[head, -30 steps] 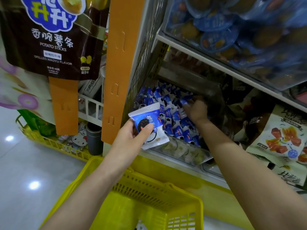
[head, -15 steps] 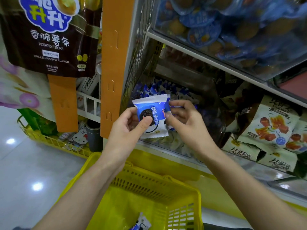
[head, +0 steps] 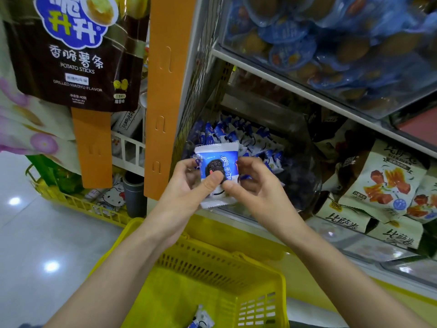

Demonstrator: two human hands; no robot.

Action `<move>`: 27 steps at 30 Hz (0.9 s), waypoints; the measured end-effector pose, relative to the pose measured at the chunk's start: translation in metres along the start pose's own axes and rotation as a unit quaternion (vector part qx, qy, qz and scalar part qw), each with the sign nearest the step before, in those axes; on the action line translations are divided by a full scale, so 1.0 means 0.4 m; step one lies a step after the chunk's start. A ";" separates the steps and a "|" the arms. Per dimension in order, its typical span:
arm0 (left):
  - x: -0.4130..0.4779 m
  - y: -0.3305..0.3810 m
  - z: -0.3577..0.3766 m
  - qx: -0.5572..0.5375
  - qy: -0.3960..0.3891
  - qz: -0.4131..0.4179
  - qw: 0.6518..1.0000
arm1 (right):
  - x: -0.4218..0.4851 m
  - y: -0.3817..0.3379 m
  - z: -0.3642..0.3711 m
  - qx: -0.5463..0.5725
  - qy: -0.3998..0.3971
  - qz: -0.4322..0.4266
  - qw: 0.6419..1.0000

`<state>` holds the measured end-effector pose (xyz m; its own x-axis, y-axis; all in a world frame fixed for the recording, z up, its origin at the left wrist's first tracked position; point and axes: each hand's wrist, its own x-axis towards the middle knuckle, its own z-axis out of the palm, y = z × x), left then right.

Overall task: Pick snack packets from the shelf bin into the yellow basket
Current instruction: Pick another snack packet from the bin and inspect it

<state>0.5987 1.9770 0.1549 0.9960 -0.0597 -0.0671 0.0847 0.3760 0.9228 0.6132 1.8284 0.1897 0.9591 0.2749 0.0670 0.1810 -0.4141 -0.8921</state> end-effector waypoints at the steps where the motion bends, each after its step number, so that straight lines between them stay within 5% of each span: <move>1: 0.002 0.001 -0.001 0.008 0.015 0.005 1.000 | 0.002 -0.001 0.003 0.004 0.003 0.004 1.000; 9: -0.001 0.004 -0.006 0.091 0.018 0.066 0.994 | 0.006 -0.010 0.009 0.106 0.000 0.059 0.993; 14: 0.015 0.000 -0.017 0.025 0.019 0.025 0.999 | 0.046 0.000 -0.028 0.186 0.119 0.100 0.970; 20: 0.023 -0.003 -0.026 0.034 0.040 -0.002 0.999 | 0.238 0.088 -0.126 0.008 0.319 0.105 0.942; 27: 0.027 0.003 -0.037 0.026 0.050 0.002 0.998 | 0.336 0.186 -0.147 -0.267 0.206 0.107 0.935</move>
<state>0.6101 1.9905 0.1496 0.9945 0.0358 -0.0981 0.0811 0.3281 0.9412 0.7683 1.7835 0.1588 0.9685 -0.1762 0.1762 -0.0479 -0.8257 -0.5620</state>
